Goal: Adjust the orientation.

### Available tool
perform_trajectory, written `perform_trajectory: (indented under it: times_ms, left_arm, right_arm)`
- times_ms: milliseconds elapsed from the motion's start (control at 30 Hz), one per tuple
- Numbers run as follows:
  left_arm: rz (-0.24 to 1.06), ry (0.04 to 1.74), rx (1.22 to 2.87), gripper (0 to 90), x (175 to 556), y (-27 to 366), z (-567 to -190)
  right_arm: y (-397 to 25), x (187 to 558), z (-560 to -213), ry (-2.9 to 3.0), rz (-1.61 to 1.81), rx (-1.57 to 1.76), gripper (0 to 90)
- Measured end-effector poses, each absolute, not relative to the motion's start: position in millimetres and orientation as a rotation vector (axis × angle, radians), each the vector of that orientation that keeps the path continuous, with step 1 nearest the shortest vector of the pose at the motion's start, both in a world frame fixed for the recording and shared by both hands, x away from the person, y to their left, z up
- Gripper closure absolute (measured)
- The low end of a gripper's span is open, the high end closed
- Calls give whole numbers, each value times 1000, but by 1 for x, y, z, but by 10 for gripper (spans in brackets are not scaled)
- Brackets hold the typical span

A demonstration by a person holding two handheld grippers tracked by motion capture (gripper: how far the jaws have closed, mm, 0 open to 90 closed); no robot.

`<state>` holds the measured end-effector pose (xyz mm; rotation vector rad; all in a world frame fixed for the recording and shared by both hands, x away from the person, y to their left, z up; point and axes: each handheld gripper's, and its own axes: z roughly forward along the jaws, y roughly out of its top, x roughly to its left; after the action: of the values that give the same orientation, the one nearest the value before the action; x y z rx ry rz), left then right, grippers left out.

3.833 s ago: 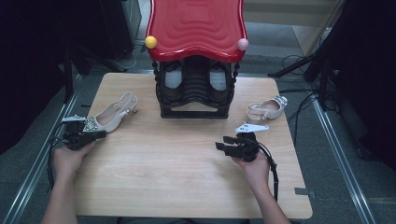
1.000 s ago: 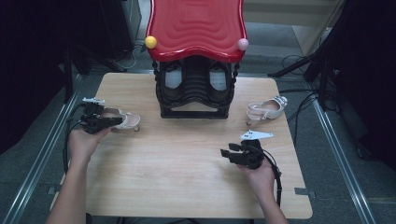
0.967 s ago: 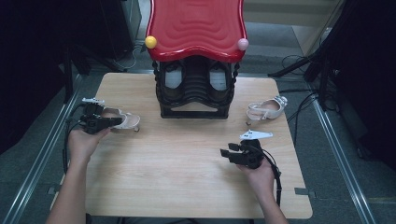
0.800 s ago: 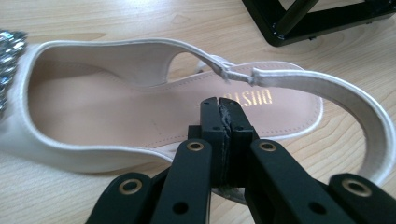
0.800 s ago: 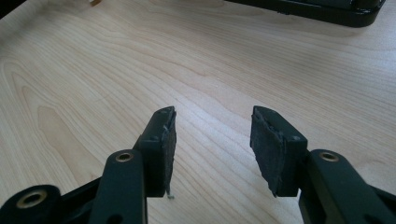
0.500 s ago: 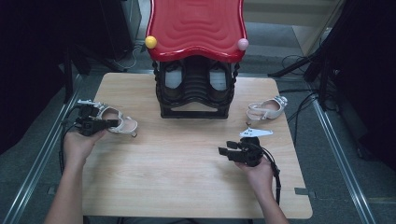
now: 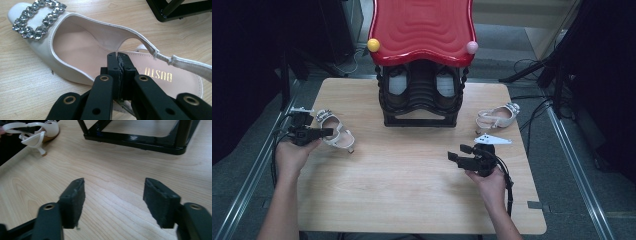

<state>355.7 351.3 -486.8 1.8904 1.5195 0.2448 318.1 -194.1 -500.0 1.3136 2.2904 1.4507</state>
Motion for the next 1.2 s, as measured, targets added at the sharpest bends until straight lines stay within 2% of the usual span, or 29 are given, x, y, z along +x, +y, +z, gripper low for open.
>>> perform_trajectory:
  times_ms: [67, 167, 267, 567, 767, 933, 1200]
  left_arm:
    - [243, 1519, 1891, 892, 356, 351, -487]
    - [252, 1520, 1886, 892, 357, 350, -487]
    - [253, 1501, 1890, 891, 356, 347, -483]
    - [231, 1429, 1905, 887, 353, 324, -473]
    - [224, 1464, 1923, 887, 350, 326, -482]
    - [236, 1495, 1917, 888, 345, 335, -485]
    - [253, 1530, 1914, 885, 341, 345, -488]
  right_arm:
    - [-194, 318, -498, 2287, 1459, 1296, 294]
    - [-191, 318, -498, 2306, 1428, 1296, 294]
    - [-188, 315, -499, 2334, 1385, 1275, 349]
    - [-184, 311, -503, 2391, 1297, 1196, 432]
    - [-185, 311, -500, 2342, 1305, 1281, 353]
    - [-191, 312, -497, 2305, 1349, 1326, 401]
    - [-195, 315, -498, 2263, 1364, 1303, 393]
